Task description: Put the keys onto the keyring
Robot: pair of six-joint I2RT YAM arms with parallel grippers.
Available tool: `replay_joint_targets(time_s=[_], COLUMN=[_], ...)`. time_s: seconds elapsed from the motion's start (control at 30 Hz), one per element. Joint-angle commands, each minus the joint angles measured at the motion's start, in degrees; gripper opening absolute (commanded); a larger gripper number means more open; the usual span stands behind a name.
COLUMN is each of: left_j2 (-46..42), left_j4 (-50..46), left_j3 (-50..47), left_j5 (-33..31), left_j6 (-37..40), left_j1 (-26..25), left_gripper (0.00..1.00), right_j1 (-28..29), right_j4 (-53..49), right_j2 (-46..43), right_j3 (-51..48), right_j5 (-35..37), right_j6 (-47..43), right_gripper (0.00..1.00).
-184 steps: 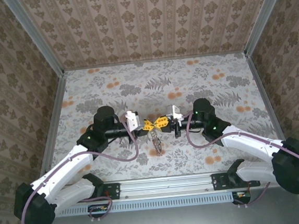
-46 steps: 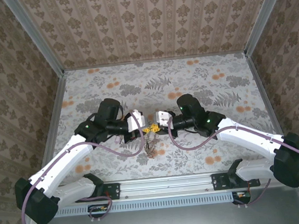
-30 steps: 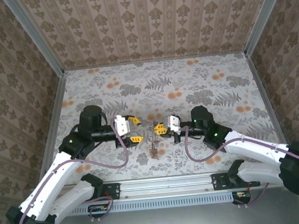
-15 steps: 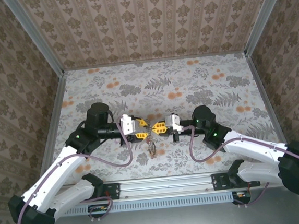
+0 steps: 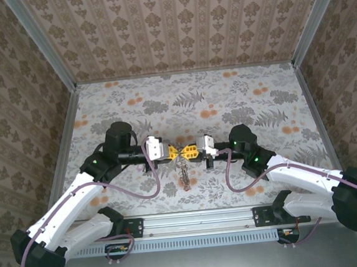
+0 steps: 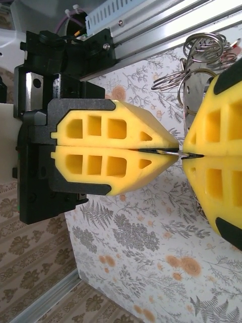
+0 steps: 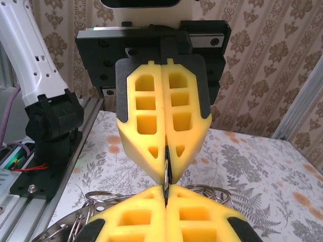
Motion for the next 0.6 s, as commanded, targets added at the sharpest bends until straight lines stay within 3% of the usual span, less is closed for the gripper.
replay_joint_targets(time_s=[0.0, 0.03, 0.2, 0.57], left_j2=[0.16, -0.05, -0.08, 0.47], left_j4=[1.70, 1.65, 1.26, 2.50], left_j3=[0.19, 0.21, 1.02, 1.03], left_j5=[-2.37, -3.42, -5.58, -4.13], left_j6=[1.04, 1.29, 1.70, 0.86], left_j1=[-0.90, -1.11, -1.69, -1.97], left_gripper=[0.00, 0.00, 0.00, 0.00], right_j1=[0.40, 0.34, 0.38, 0.38], right_j4=[-1.10, -4.03, -20.85, -22.82], right_j2=[-0.35, -0.48, -0.05, -0.46], right_j3=[3.05, 3.82, 8.71, 8.21], right_j5=[-0.35, 0.06, 0.64, 4.17], right_j6=[0.39, -0.48, -7.22, -10.17], right_gripper=[0.00, 0.00, 0.21, 0.33])
